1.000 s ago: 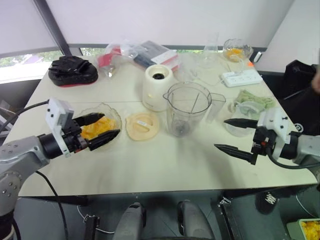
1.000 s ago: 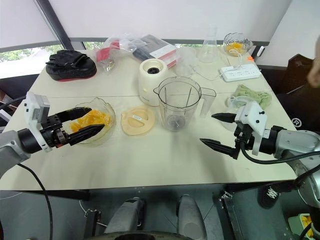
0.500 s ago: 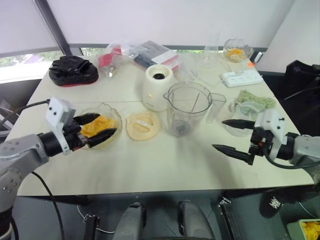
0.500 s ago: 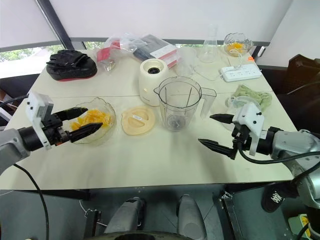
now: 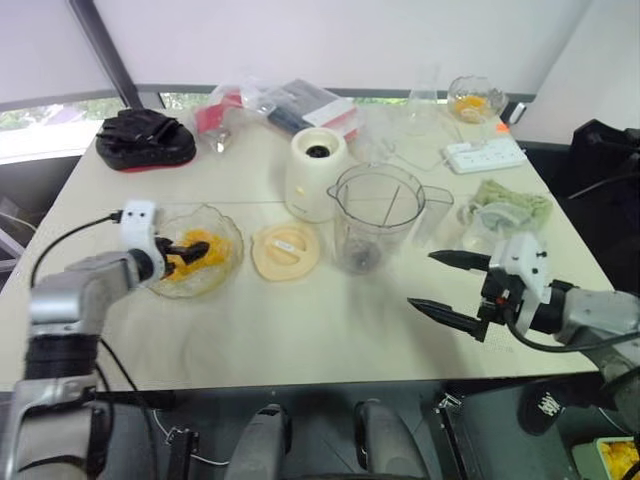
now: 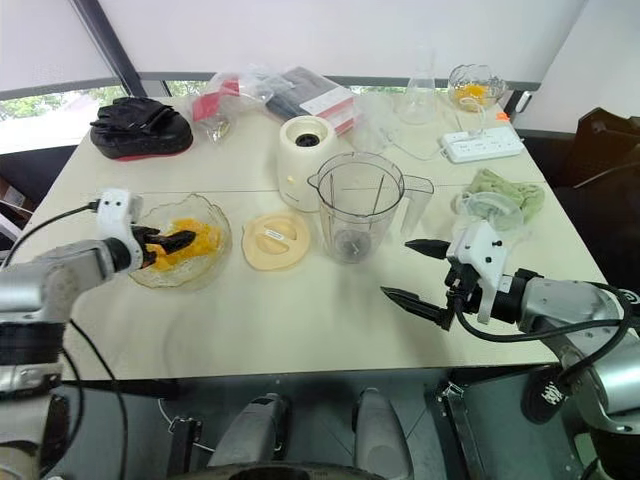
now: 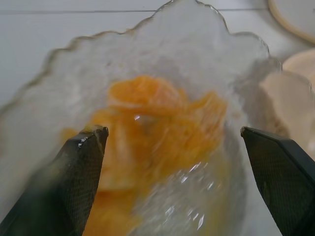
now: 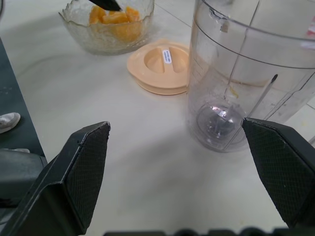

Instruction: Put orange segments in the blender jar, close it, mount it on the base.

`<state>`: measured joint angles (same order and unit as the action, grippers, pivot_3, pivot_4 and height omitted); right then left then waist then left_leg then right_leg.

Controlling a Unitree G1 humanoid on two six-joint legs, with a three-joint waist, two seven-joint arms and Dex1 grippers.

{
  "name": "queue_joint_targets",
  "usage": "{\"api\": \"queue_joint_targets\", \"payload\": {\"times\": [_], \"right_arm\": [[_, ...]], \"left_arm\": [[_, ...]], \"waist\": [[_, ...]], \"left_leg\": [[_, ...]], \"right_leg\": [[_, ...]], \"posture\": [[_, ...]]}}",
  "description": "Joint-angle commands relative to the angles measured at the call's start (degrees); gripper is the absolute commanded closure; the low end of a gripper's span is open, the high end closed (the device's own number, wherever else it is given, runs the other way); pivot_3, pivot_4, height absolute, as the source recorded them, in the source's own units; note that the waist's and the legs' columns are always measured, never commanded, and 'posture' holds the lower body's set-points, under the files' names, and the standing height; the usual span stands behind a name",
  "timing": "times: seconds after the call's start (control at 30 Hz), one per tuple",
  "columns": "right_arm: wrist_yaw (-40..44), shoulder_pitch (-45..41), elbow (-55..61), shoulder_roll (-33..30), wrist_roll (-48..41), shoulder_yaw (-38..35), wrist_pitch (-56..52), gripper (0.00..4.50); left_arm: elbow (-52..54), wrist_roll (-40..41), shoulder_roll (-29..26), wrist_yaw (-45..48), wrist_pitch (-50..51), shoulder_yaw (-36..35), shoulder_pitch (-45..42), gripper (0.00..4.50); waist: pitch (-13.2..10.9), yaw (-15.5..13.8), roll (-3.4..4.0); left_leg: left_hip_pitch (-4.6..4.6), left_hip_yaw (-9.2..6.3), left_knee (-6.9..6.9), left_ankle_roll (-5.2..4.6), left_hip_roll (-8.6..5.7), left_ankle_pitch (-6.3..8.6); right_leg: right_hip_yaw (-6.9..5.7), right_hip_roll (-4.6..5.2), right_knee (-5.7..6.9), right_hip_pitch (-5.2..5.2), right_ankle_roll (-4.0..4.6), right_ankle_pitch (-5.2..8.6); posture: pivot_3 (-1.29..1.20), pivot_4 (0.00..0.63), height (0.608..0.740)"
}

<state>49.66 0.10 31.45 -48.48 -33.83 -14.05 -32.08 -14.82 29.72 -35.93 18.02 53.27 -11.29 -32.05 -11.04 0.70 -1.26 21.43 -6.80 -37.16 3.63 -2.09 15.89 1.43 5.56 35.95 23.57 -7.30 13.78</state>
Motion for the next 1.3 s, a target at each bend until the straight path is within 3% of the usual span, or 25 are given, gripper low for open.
{"api": "queue_joint_targets", "payload": {"times": [0.03,0.17,0.43,0.87,1.3], "right_arm": [[-0.8,-0.7,2.1,0.1,0.0,-0.8,0.7,0.02],[-1.4,0.5,3.0,-0.2,-0.1,-1.5,0.5,0.02],[-2.2,0.9,3.6,-0.4,0.0,-1.9,0.3,0.02],[-3.2,0.9,3.4,-0.2,0.7,-1.5,0.4,0.02],[-3.7,0.4,3.0,-0.1,1.9,-0.9,0.5,0.02]], "left_arm": [[-3.5,-0.7,1.3,-2.3,-1.0,-3.8,-3.4,0.0],[-8.9,0.0,7.3,-10.2,-0.1,-9.5,-8.5,0.0],[-12.5,-0.3,11.9,-17.0,-0.4,-15.0,-10.5,0.0],[-15.4,0.1,14.0,-23.0,-0.9,-19.5,-12.9,0.0],[-23.7,-2.5,13.6,-23.1,-1.3,-17.8,-16.7,0.0]], "waist": [[0.0,0.2,0.0],[0.0,-0.3,-0.03],[0.0,-0.1,-0.06],[0.0,-0.1,-0.06],[0.0,-0.1,-0.06]], "left_leg": [[0.0,0.01,0.0,0.0,0.0,0.0],[-0.01,-0.01,0.0,0.0,0.0,0.0],[0.0,-0.01,-0.01,0.02,-0.02,-0.01],[-0.01,-0.02,-0.04,0.04,-0.02,-0.02],[-0.04,-0.02,-0.07,0.06,-0.04,-0.03]], "right_leg": [[0.0,0.0,0.0,0.01,0.0,0.0],[0.0,0.01,0.03,-0.01,-0.03,0.01],[-0.01,0.02,0.06,0.02,-0.08,0.0],[-0.01,0.02,0.07,-0.01,-0.1,-0.02],[-0.01,0.01,0.11,-0.04,-0.12,-0.03]], "posture": [[0.0,0.15,0.74],[0.0,0.15,0.74],[0.0,0.15,0.74],[0.0,0.15,0.74],[0.0,0.15,0.74]]}}
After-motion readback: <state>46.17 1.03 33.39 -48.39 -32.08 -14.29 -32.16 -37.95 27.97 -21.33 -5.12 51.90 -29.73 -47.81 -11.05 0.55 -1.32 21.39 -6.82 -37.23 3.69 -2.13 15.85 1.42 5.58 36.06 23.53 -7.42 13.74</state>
